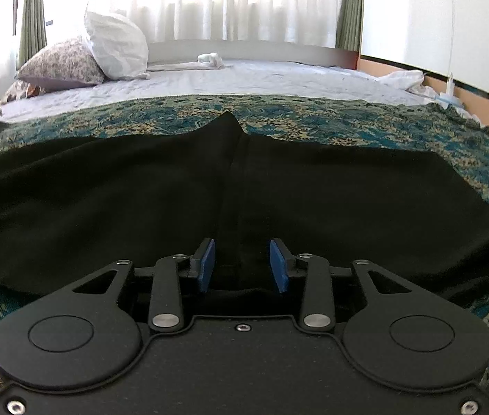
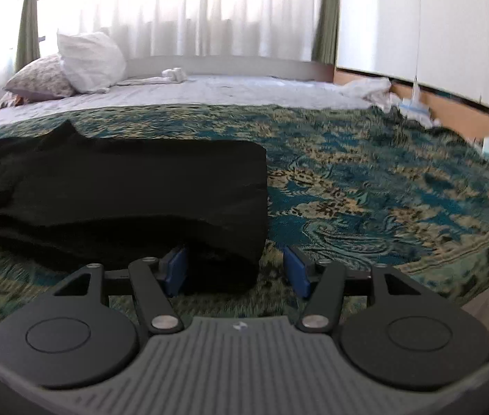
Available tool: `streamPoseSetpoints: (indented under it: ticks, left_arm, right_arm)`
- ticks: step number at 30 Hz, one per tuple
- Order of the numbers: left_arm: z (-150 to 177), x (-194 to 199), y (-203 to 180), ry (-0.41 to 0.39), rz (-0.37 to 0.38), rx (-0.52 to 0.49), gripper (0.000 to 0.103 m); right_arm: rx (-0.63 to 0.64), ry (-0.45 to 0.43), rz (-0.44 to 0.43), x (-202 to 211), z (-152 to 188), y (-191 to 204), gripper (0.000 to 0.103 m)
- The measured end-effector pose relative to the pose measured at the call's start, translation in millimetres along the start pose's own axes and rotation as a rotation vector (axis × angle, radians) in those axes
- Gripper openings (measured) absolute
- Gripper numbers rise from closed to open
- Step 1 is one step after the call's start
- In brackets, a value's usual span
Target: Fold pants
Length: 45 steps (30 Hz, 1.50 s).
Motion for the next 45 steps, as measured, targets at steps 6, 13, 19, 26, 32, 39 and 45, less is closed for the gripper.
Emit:
streamPoseSetpoints:
  ticks: [6,13,19,26,32,39,45]
  left_arm:
    - [-1,-1,-6,0.002,-0.031,-0.023,0.035]
    - [-3,-2,-35,0.017,-0.014,-0.068,0.037]
    - [-7,-6,-61,0.041,0.050,-0.032,0.036]
    - [-1,2,-65,0.044,0.068,-0.016,0.036]
    - [2,20,-47,0.062,0.122,0.058,0.034]
    - [-12,40,-61,-0.014,0.234,0.064,0.065]
    - [1,5,-75,0.043,0.173,0.088,0.077]
  right_arm:
    - [0.022,-0.028,0.076,-15,-18,8,0.016]
    - [0.102,-0.067,0.185,-20,-30,-26,0.014]
    - [0.216,-0.137,0.258,-15,-55,-44,0.017]
    - [0.166,-0.034,0.258,-33,-49,-83,0.042]
    - [0.193,0.033,0.203,-5,-38,-77,0.071]
    - [0.182,0.099,-0.012,40,-62,-56,0.085]
    - [0.006,0.187,-0.246,12,-109,-8,0.087]
Point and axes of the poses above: each gripper's, at about its wrist camera, not at the fingertips, and x roughly against the way its jaws point, y to its left, z to its underside, the point moved 10 cm from there along -x, roughly the way its jaws point, and after that the axes turned 6 degrees about y, right-handed, at the moved point
